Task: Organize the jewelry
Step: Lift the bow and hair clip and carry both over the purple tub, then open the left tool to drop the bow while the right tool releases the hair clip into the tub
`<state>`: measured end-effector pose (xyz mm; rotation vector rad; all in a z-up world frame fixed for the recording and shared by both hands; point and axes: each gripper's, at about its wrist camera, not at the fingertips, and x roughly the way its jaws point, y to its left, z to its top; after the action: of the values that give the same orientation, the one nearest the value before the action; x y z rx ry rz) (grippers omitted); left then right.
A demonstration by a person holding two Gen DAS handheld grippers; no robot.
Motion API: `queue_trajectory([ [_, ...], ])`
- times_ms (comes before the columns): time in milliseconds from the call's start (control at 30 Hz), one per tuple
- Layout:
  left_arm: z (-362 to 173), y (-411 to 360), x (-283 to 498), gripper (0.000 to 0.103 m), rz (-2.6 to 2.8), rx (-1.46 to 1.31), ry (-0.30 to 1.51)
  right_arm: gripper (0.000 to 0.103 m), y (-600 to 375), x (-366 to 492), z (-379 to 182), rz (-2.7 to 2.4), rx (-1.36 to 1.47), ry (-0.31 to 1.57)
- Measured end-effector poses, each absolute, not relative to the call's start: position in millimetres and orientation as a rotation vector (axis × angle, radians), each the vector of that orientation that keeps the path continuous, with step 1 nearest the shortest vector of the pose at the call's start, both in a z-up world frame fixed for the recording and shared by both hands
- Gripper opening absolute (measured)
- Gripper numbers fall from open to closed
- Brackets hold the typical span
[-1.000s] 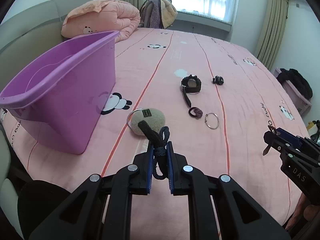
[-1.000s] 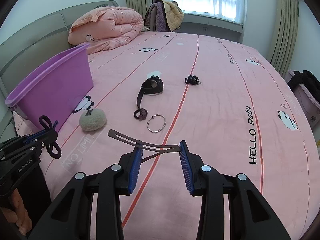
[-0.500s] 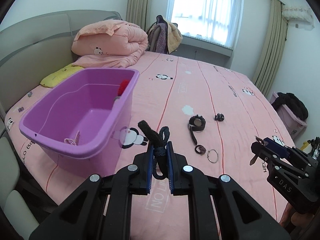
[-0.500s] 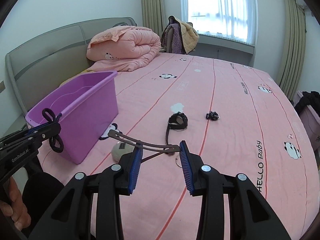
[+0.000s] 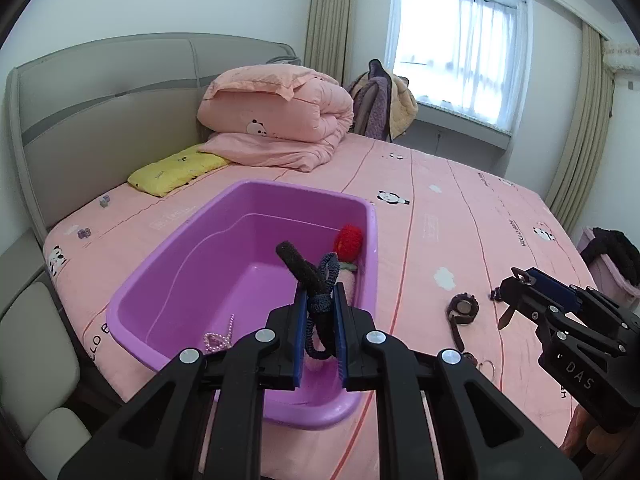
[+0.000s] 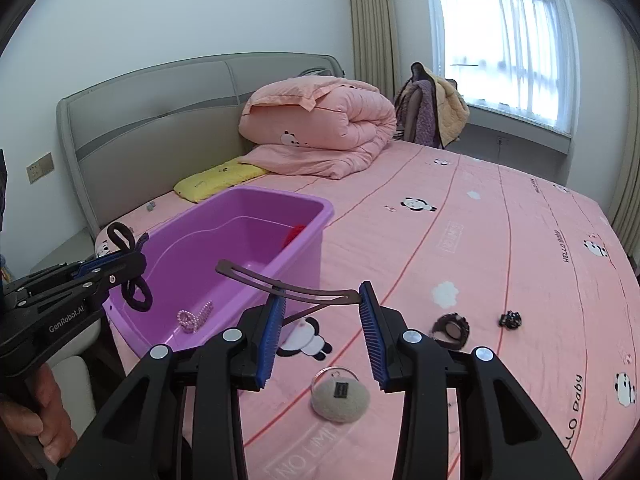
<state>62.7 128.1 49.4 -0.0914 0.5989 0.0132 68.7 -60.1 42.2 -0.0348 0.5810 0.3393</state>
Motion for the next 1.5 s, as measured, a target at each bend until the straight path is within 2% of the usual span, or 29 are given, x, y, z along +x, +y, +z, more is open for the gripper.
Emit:
queue_trajectory([
  [333,40.0,175.3,96.4,0.013,0.105,-0.123,0.632,0.037,14.1,125.3,50.5,0.443,-0.065,0.611],
  [667,15.2,218.8,134.4,0.013,0.169,-0.188,0.751,0.037,77.8,183.0,34.1,0.513,-0.102,0.708],
  [1100,-14.9,237.6,159.0,0.014,0.208,-0.222,0.890,0.037,102.8,229.0,1.0,0.500,-0.118,0.877],
  [1167,-17.3,238.0,160.9,0.024,0.213,-0.219,0.906,0.038,103.0,232.7,-1.7,0.492,-0.121,0.898],
  [1200,-17.9,238.6,161.2,0.039,0.218,-0.220,0.909,0.046,102.4,233.4,-2.2,0.486,-0.123,0.909],
  [1233,-17.8,239.4,160.9,0.064,0.228,-0.221,0.908,0.058,103.0,234.9,-2.4,0.475,-0.125,0.913],
  [1267,-16.9,240.0,160.0,0.075,0.239,-0.222,0.904,0.062,102.8,235.0,-1.2,0.463,-0.127,0.902],
  [1300,-15.0,240.6,157.8,0.082,0.246,-0.224,0.890,0.068,102.2,233.5,0.8,0.450,-0.129,0.886],
  [1500,-10.7,239.7,157.5,0.085,0.259,-0.202,0.888,0.069,96.9,235.8,5.2,0.419,-0.124,0.883],
])
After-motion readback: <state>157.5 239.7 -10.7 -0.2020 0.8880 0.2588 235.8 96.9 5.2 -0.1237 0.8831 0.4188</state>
